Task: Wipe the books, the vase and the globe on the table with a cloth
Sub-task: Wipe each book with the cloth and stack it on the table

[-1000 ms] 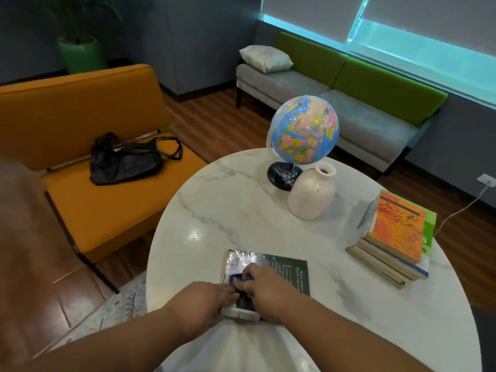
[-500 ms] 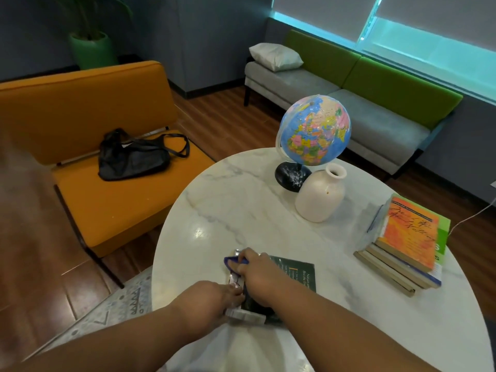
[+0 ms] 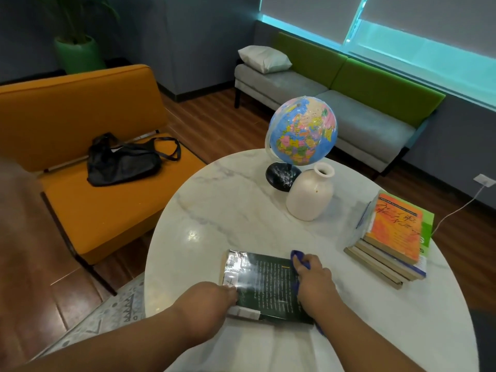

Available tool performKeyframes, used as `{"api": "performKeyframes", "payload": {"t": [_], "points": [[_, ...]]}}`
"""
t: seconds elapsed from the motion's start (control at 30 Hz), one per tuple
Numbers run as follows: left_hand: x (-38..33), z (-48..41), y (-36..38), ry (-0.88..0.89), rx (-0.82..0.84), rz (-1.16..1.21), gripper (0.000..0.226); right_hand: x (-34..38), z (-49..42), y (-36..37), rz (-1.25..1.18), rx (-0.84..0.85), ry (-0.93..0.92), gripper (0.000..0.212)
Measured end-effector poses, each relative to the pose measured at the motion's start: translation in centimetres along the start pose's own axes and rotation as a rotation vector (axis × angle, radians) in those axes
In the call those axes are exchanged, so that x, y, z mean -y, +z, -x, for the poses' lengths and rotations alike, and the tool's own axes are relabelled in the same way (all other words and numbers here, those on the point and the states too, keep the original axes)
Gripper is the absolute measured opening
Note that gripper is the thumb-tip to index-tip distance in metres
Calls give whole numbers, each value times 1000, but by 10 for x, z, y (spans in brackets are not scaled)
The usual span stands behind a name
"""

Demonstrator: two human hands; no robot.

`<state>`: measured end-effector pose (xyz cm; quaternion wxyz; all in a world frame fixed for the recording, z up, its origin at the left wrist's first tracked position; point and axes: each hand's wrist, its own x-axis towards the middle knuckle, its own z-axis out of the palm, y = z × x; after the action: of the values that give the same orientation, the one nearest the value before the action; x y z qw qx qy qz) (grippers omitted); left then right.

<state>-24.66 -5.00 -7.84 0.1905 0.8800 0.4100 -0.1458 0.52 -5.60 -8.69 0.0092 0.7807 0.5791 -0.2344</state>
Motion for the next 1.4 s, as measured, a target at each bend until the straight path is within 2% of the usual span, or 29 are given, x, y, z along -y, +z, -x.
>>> {"api": "performKeyframes", "payload": {"t": [0.1, 0.17, 0.3, 0.4, 0.47, 0.53, 0.6, 0.67, 0.73, 0.83, 0.97, 1.13, 1.2, 1.3, 1.4], "points": [[-6, 2, -7, 5, -16, -56, 38, -12, 4, -8, -131, -45, 64, 40], [-8, 3, -14, 7, -57, -67, 41, -17, 9, -19, -301, -165, 75, 25], [-3, 4, -31, -32, -254, 59, 49, -18, 28, -49, -627, -317, 75, 31], [3, 5, -57, -117, -461, 250, 43, -19, 43, -69, -957, -366, 148, 26], [5, 5, -73, -172, -542, 396, 36, -17, 51, -79, -1113, -362, 211, 22], [5, 6, -84, -207, -573, 505, 31, -13, 56, -84, -1158, -347, 261, 25], [5, 4, -91, -238, -615, 637, 28, -9, 59, -86, -1134, -349, 232, 27], [6, 2, -97, -268, -648, 824, 29, -4, 62, -86, -1111, -309, 188, 20], [2, 0, -103, -300, -622, 1078, 29, 2, 65, -85, -1123, -184, 155, 14], [-13, 1, -112, -255, -513, 1443, 25, 13, 66, -76, -1078, -32, 57, 18], [-29, -4, -117, -253, -427, 1640, 23, 30, 73, -69, -1117, 122, -42, 23], [-44, -11, -119, -223, -324, 1743, 30, 25, 71, -62, -1217, -74, -35, 28], [-48, -14, -121, -187, -255, 1737, 30, 18, 71, -62, -1316, -108, 24, 27], [-57, -17, -122, -104, -148, 1634, 25, 0, 70, -66, -1462, -141, 123, 31], [-55, -17, -118, -93, -144, 1477, 26, -26, 65, -76, -1463, -254, 149, 33]]}}
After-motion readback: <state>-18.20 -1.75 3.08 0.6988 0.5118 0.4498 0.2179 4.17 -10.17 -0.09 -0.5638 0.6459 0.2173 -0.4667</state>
